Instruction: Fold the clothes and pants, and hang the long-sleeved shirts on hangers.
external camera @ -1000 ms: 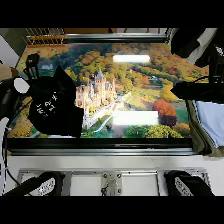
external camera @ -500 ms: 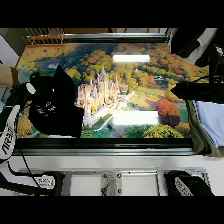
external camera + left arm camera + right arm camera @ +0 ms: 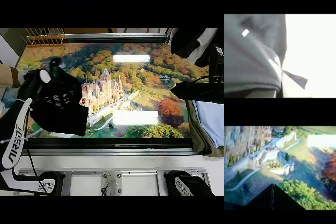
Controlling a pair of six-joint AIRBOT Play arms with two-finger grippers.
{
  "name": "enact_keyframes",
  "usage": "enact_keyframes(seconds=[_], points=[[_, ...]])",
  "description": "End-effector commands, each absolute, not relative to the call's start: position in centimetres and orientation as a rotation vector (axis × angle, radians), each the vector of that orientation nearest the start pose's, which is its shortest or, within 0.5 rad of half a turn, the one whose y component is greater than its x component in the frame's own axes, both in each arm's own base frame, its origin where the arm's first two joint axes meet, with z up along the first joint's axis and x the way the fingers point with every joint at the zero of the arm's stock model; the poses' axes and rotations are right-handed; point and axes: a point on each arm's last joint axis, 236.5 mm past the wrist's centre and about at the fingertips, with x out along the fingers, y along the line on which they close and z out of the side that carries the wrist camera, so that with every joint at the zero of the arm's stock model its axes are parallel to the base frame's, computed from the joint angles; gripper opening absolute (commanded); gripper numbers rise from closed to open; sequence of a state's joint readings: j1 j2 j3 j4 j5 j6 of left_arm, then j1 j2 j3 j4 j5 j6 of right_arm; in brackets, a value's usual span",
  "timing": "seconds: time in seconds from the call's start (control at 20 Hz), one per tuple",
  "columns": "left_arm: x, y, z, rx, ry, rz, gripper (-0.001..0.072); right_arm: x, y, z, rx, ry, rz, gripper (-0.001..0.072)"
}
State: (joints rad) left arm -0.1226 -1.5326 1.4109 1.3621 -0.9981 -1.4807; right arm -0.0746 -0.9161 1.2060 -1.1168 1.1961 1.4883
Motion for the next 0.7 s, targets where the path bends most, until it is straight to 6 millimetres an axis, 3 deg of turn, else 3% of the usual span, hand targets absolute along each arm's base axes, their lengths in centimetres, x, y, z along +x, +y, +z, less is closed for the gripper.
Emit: enact_keyframes(seconds=[0.0,0.1,0.2,0.35,0.45,0.5,0.55,0.6,0.65], points=[[42.5,-23.8,6.4,0.097,1.012,-0.623,0.0007,35.2,7.2,18.0,0.305,0.859,0.287,0.0014],[38.0,-29.8,7.9,0.273,0.940,-0.828,0.0007,35.2,7.3,18.0,0.310,0.858,0.293,0.0014],[35.5,-32.6,9.1,0.405,0.866,-0.915,0.0008,35.2,7.4,18.1,0.312,0.857,0.295,0.0014],[37.0,-31.7,9.7,0.474,0.825,-0.847,0.0008,35.2,7.4,18.1,0.312,0.857,0.295,0.0014],[39.0,-30.7,8.7,0.374,0.864,-0.786,0.0007,35.2,7.4,18.1,0.314,0.857,0.296,0.0014],[40.0,-30.0,7.7,0.299,0.905,-0.740,0.0047,35.2,7.5,18.1,0.318,0.856,0.300,0.0014],[41.3,-28.6,6.5,0.228,0.948,-0.672,0.0431,35.2,7.5,18.1,0.318,0.856,0.300,0.0014],[42.6,-26.8,5.7,0.127,0.999,-0.585,0.0700,35.2,7.5,18.1,0.318,0.856,0.300,0.0014],[43.7,-24.2,4.9,0.024,1.048,-0.487,0.0671,35.2,7.5,18.1,0.318,0.856,0.300,0.0014]])
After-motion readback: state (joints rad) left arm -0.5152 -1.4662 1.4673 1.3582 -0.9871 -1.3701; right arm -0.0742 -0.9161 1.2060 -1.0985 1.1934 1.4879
